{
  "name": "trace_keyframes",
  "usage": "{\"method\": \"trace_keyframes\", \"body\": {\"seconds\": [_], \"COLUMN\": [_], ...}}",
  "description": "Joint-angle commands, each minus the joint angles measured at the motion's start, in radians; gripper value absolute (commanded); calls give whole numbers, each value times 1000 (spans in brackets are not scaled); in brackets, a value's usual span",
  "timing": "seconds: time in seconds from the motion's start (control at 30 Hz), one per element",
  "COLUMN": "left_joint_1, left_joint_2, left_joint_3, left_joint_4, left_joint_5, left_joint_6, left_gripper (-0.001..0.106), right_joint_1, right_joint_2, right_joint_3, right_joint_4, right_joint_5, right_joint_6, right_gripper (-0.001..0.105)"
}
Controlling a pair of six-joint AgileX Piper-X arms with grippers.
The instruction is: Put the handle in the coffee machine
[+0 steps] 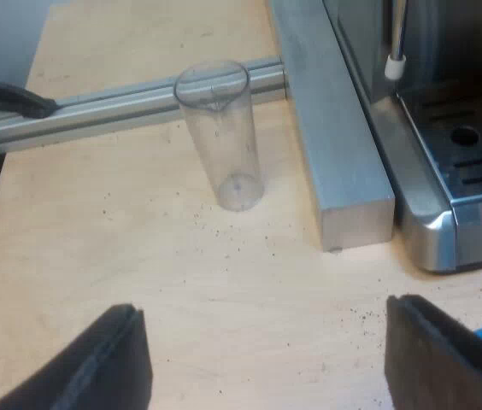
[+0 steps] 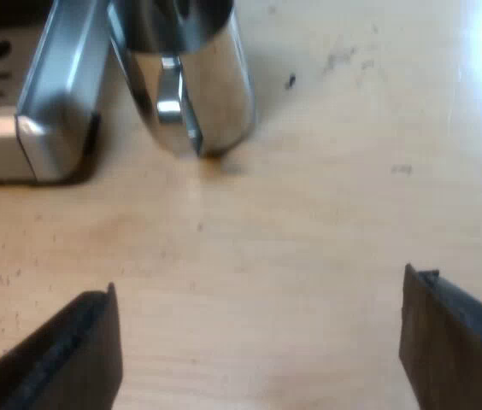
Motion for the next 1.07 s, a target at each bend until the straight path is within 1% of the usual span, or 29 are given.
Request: {"method": "trace_keyframes", "body": {"seconds": [0.03,1.07], "left_joint_1": [-5,-2], "left_joint_2": [-133,-135], "left_joint_3": [-4,1], "left_joint_4": [-15,-29], "left_joint_5": [0,0], "left_joint_6": [-21,-19], "left_gripper": [61,61], "right_joint_1": [-3,-3], "right_joint_2": [-44,-44], "right_joint_3": [-5,-5], "right_joint_4": [5,5], "right_joint_5": [-8,-3], "right_joint_6": [-4,-2], "right_gripper": [70,70]}}
